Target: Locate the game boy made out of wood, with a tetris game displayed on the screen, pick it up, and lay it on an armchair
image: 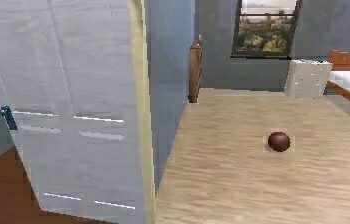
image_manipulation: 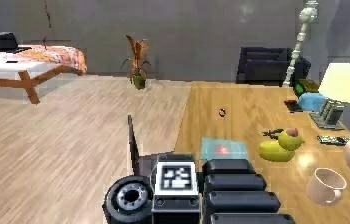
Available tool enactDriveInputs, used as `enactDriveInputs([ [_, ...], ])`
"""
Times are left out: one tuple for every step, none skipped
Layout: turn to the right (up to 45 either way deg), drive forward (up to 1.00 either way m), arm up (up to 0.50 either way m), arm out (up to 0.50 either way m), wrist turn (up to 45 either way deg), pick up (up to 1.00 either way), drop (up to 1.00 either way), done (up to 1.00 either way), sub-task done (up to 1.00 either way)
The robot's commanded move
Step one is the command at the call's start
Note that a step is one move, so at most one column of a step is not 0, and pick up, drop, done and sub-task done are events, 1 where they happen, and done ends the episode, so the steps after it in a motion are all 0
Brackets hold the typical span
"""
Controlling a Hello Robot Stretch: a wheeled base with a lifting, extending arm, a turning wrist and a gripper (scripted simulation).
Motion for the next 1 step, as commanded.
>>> enactDriveInputs([
  [-45.0,0.00,0.00,0.00,0.0,0.00,0.00,0.00,0.00],
])
